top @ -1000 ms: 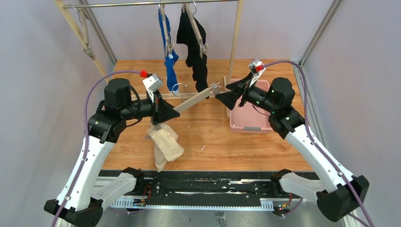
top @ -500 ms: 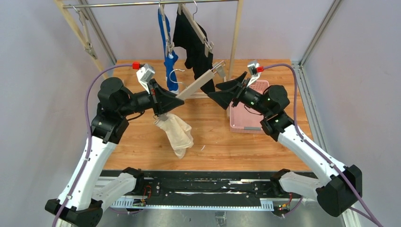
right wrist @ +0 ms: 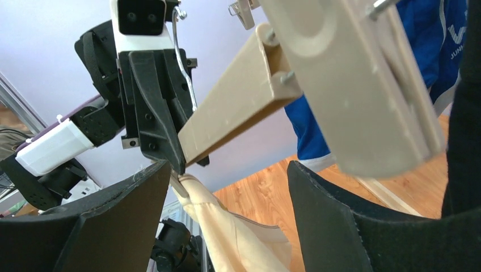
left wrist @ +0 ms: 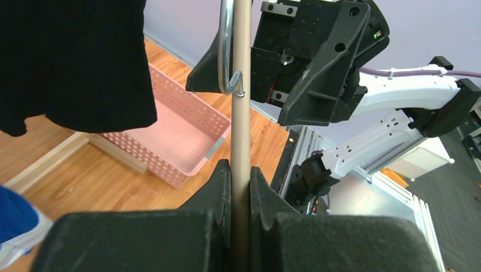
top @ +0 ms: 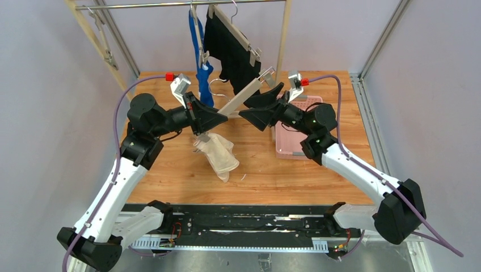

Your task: Remove the underwear clipped to the hanger

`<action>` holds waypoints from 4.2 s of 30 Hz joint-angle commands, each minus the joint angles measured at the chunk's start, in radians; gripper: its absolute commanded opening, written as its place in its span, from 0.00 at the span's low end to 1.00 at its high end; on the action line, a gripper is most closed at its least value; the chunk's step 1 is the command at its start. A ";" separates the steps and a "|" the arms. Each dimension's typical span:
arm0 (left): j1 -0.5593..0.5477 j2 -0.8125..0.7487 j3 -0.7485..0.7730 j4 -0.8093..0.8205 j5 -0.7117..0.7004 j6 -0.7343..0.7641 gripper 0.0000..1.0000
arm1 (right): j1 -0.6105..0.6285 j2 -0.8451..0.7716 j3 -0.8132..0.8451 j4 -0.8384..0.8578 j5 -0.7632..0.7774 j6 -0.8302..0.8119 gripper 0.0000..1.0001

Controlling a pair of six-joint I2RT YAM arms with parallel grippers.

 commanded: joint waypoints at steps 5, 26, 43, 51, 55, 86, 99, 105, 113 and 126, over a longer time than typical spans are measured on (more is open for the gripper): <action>-0.060 0.020 -0.020 0.140 -0.032 -0.044 0.00 | 0.024 0.071 0.060 0.248 -0.001 0.080 0.74; -0.147 0.023 -0.128 0.295 -0.150 -0.142 0.00 | 0.035 0.152 0.135 0.351 0.000 0.140 0.03; -0.153 -0.081 -0.185 0.270 -0.176 -0.076 0.48 | 0.049 0.042 0.107 0.275 -0.027 0.097 0.01; -0.153 -0.153 -0.170 0.106 -0.255 0.032 0.60 | 0.058 -0.025 0.079 0.211 -0.026 0.051 0.01; -0.153 -0.171 -0.165 0.083 -0.232 0.033 0.61 | 0.059 -0.052 0.064 0.179 -0.007 0.018 0.01; -0.153 -0.183 -0.194 0.049 -0.125 0.062 0.09 | 0.060 -0.033 0.082 0.142 0.000 0.010 0.01; -0.153 -0.167 -0.125 0.136 -0.135 0.043 0.62 | 0.065 -0.029 0.077 0.126 -0.021 0.011 0.01; -0.153 -0.132 -0.110 0.144 -0.115 0.038 0.55 | 0.069 -0.031 0.084 0.121 -0.027 0.009 0.01; -0.153 -0.113 -0.121 0.167 -0.097 0.033 0.47 | 0.082 -0.018 0.100 0.126 -0.033 0.013 0.00; -0.153 -0.121 -0.121 0.171 -0.113 0.004 0.00 | 0.094 -0.011 0.088 0.063 -0.031 -0.008 0.29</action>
